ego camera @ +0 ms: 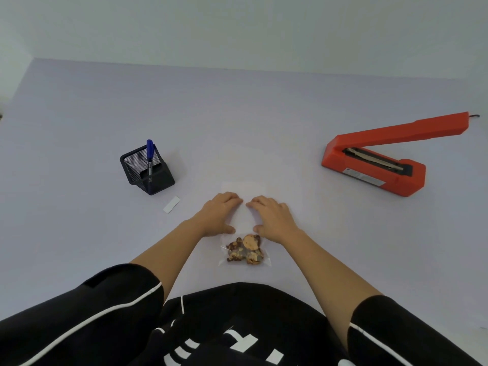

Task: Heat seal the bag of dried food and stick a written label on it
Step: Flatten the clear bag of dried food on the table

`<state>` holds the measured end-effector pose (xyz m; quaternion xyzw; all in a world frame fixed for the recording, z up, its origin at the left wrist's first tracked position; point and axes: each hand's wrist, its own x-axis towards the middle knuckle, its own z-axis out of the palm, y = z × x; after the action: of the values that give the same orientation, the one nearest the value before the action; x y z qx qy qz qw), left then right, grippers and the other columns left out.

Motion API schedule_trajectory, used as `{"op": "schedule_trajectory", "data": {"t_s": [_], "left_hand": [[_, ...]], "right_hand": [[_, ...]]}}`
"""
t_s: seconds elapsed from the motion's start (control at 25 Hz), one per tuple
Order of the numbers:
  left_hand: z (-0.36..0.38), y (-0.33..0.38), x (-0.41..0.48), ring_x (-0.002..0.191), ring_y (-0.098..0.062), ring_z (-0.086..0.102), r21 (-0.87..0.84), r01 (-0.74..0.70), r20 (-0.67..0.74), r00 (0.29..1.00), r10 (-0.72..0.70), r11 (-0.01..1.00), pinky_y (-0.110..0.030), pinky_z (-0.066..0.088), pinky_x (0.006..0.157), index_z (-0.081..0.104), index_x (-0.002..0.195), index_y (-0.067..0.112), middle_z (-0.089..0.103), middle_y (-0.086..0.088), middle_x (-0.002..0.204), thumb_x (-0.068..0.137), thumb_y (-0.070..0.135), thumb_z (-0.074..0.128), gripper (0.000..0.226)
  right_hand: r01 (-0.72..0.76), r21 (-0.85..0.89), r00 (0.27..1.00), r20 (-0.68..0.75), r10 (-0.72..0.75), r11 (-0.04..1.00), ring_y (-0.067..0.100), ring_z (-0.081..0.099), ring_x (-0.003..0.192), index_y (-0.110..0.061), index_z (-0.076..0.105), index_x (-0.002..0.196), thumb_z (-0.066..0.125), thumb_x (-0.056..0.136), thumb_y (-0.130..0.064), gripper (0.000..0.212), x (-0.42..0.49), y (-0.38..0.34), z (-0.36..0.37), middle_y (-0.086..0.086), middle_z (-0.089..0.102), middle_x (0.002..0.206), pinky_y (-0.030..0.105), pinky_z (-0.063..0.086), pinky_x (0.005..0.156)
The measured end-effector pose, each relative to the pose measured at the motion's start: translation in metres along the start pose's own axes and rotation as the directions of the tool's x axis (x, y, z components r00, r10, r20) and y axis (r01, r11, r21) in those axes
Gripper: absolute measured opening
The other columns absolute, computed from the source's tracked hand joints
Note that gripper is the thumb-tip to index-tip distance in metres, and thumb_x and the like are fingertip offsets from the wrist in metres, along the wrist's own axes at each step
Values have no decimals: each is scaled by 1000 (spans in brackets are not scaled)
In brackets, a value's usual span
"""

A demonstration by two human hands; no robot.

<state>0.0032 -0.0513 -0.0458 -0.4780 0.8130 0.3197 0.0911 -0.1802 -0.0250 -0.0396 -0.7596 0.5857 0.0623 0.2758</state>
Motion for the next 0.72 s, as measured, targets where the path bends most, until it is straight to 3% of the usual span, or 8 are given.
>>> {"op": "schedule_trajectory", "data": {"t_s": [0.24,0.44,0.56,0.72], "left_hand": [[-12,4,14,137,-25,20,100,39,47,998,-43,994,-37,28,110,16,148,12,17,-4,152,66,40,80,107],[-12,1,11,140,-26,17,81,40,30,999,-42,996,-37,23,113,12,149,11,15,-6,154,66,42,79,111],[1,-3,-6,131,-25,29,-13,-1,-97,995,0,1000,-36,29,109,30,143,14,32,-6,145,73,35,75,86],[29,-2,-28,97,-28,52,-96,-122,-250,964,94,988,-44,47,87,68,102,8,61,-11,104,84,12,65,18]], "right_hand": [[-27,-66,996,80,32,997,22,28,133,-18,19,144,78,68,-33,98,17,-1,-15,-1,22,149,42,31,101],[-43,-71,994,101,50,997,24,24,135,-16,13,146,78,69,-30,101,16,-4,-15,1,17,151,44,30,103],[-85,43,996,-18,85,995,24,32,129,-15,25,140,75,72,-25,85,3,-3,-4,3,29,143,41,31,100],[-26,154,993,-108,43,988,22,47,112,-20,51,119,60,85,-10,37,-13,-6,15,1,53,121,35,34,88]]}}
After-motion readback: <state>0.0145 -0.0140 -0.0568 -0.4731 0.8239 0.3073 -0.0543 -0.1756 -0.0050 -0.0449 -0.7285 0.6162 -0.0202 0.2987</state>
